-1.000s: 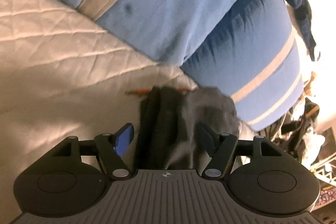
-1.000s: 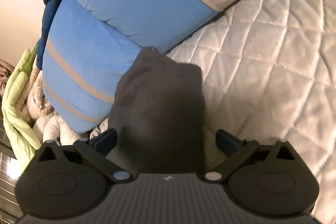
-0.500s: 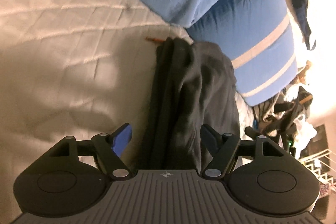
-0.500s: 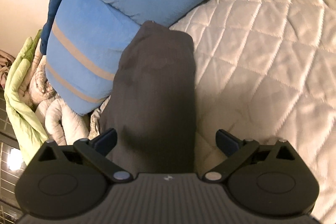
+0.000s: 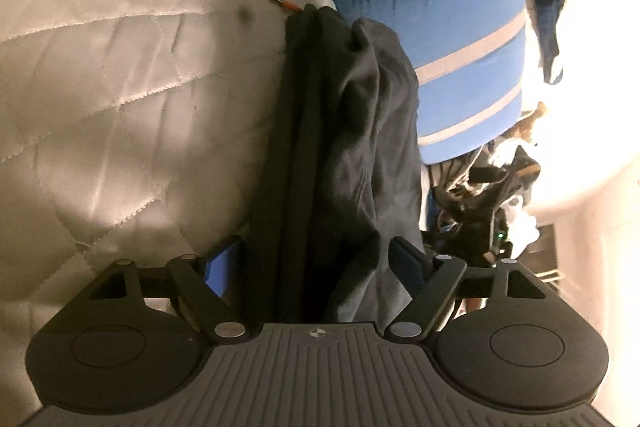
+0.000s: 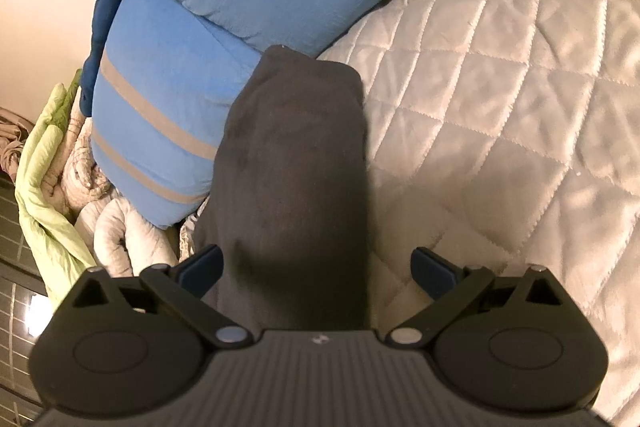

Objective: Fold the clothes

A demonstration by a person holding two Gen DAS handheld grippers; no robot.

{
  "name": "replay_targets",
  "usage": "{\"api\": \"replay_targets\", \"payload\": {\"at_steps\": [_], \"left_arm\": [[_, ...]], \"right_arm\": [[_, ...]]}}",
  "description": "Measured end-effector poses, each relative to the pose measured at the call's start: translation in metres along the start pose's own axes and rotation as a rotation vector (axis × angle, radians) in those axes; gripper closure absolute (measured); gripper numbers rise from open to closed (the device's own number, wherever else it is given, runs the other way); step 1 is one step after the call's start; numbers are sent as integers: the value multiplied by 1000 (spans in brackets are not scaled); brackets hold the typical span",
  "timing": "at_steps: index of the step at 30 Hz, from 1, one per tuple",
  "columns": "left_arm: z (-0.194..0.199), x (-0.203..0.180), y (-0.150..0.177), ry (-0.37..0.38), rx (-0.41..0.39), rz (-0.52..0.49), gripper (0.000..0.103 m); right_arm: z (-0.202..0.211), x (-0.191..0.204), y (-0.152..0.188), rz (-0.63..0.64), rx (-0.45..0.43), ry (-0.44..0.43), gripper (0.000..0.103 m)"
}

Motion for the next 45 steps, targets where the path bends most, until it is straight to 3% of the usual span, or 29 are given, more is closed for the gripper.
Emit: {"api": "replay_targets", "payload": {"at_steps": [10,17,23,24,26,27,28,31,34,37,45], "left_arm": [[-25,-9,-14,22,39,11,24],[-28,-12,10,67,129,-10,24],[-36,-13,10,110,161,31,25],[-38,-13,11,109,160,37,28],[-42,-11,11,106,159,46,47],[-43,-10,12,102,159,48,64],[-44,-9,12,98,158,49,71],[-46,-7,13,86,157,52,77],[-46,-7,15,73,151,45,81],[-39,-18,17,54,130,2,83],[-17,-53,24,50,87,-71,83]], "right_arm": [[-14,-2,-17,-14,8,-27,0],[-32,2,-31,-13,47,-82,0],[-59,10,-42,0,76,-151,0],[-62,12,-42,16,75,-150,0],[-66,15,-43,40,79,-147,1],[-68,16,-43,51,82,-143,5],[-69,14,-42,59,87,-124,12],[-68,10,-41,84,103,-87,39],[-62,15,-41,140,100,-81,56],[-56,27,-44,179,76,-80,63],[-29,65,-57,223,3,-116,67]]}}
Point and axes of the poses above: each gripper's, at about its wrist camera, not at the fingertips, and z roughly against the way its jaws point, x to its left, y to its underside, the point moved 10 cm from there along -z, roughly the way its jaws point, and after that the axes turned 12 degrees about z, right-handed, at the moved point
